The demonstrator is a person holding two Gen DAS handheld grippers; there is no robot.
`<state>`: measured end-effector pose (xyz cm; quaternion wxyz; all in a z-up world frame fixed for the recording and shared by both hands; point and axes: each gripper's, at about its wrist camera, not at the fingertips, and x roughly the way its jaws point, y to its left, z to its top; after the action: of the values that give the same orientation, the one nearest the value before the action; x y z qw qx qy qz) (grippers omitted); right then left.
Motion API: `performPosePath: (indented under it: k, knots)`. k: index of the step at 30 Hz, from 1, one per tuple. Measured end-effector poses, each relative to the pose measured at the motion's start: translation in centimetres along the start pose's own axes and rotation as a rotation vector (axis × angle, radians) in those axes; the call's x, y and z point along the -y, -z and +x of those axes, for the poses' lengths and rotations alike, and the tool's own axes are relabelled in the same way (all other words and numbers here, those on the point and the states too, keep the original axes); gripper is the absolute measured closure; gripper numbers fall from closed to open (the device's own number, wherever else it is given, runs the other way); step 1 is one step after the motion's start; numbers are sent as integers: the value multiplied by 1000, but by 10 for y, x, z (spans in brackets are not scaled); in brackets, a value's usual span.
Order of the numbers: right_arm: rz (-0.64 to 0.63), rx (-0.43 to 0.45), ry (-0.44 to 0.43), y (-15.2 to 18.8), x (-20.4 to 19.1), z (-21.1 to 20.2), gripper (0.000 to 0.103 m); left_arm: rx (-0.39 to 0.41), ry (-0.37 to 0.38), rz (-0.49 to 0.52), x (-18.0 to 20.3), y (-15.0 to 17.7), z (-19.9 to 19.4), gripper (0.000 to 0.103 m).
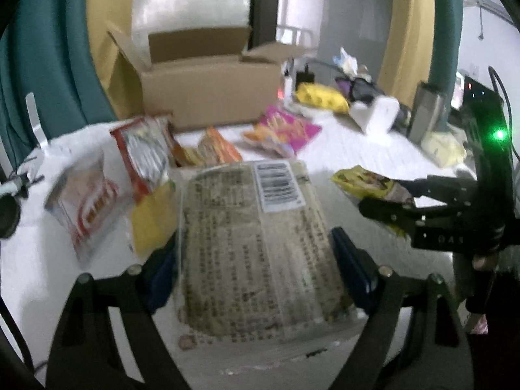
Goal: Organize snacks
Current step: 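Grasp the clear bread packet with the left tool while the right tool grasps the yellow noodle-snack bag, then carry both packets into the cardboard box and open both tools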
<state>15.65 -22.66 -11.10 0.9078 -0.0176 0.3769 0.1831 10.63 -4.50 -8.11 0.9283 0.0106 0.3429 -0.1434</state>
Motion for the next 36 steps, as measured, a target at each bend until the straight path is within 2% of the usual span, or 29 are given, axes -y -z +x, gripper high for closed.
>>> performPosePath:
  k: [9, 12, 17, 20, 25, 32, 36]
  knots:
    - [-98, 122, 13, -67, -9, -1, 40, 121, -31, 6, -30, -50, -4, 17]
    - [-141, 147, 24, -91, -11, 2, 40, 135, 3, 7, -39, -73, 1, 17]
    - [-187, 204, 43, -134, -10, 6, 40, 174, 6, -6, -58, -112, 15, 17]
    - [-191, 224, 45, -153, -8, 12, 40, 187, -5, -10, -64, -128, 24, 17]
    - [-193, 252, 40, -184, -6, 25, 40, 212, -80, 30, -75, -160, 46, 17]
    - [-121, 299, 12, -236, 12, 48, 40, 249, -98, 8, -88, -210, 72, 17]
    - [-60, 319, 27, -262, 25, 66, 40, 229, -96, -53, -103, -238, 101, 17]
